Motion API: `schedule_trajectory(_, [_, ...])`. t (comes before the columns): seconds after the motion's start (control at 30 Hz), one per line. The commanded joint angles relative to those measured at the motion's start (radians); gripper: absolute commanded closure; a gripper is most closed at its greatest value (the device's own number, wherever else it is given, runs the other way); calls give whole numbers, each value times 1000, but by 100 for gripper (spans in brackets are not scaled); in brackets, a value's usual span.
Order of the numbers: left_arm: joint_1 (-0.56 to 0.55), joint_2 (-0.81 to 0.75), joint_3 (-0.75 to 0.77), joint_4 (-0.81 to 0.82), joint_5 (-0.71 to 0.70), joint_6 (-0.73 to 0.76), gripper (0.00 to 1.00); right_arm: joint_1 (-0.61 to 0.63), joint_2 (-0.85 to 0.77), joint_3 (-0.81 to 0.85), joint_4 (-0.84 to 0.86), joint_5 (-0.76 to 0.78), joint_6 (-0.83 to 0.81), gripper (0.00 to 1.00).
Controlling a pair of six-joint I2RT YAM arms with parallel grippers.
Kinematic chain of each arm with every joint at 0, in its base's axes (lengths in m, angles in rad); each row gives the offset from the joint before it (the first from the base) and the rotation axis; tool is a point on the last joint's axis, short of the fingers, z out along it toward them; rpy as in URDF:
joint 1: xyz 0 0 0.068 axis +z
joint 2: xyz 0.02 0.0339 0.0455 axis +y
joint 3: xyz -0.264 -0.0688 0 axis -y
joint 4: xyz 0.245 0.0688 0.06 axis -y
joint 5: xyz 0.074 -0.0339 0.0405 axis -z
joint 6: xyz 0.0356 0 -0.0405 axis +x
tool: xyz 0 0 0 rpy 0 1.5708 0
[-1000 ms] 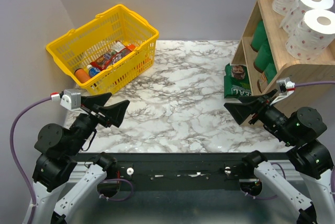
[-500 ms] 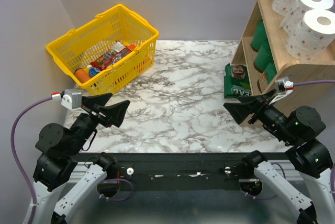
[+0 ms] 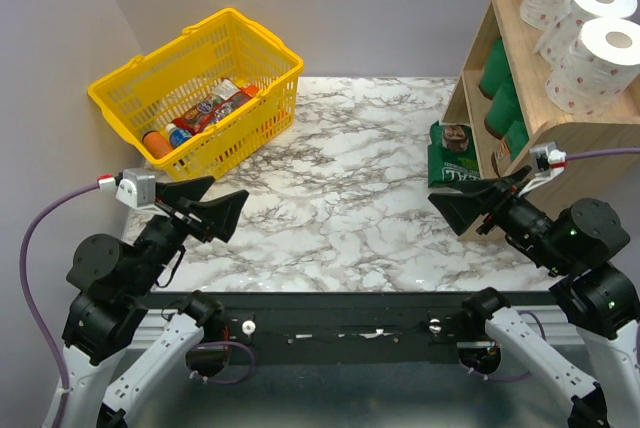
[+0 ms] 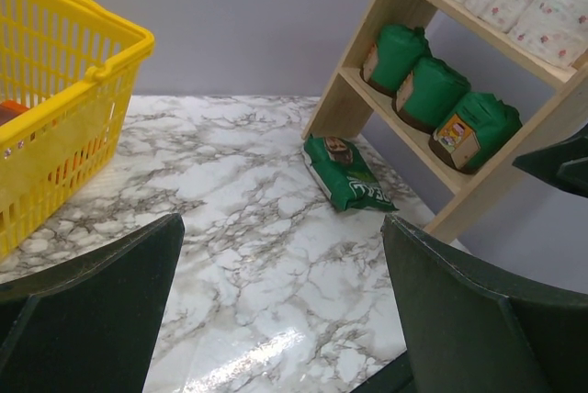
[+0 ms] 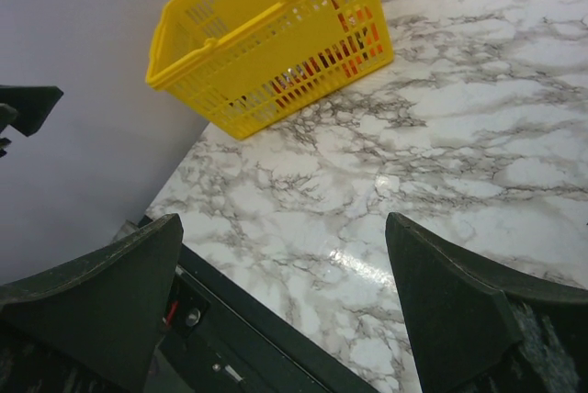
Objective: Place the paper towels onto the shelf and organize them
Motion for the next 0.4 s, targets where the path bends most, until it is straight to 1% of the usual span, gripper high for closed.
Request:
schedule_trajectory(0.0, [-1,41,61,22,38,19,1,2,24,104,58,-59,-8,0])
schedule_trajectory(0.03, [-1,47,81,24,39,22,1,2,24,134,63,-27,10,0])
schedule_trajectory(0.13, [-1,58,99,37,44,20,1,2,12,144,60,36,35,0])
schedule_trajectory(0.2, [0,57,99,40,47,17,1,2,-10,118,63,34,12,0])
schedule_trajectory(0.23, [-1,55,96,40,47,15,1,2,-11,101,69,-11,-5,0])
schedule_trajectory(0.27, [-1,53,95,40,47,17,1,3,-4,87,57,-16,-20,0])
schedule_trajectory(0.37, [-1,55,93,37,46,26,1,2,8,99,11,25,33,0])
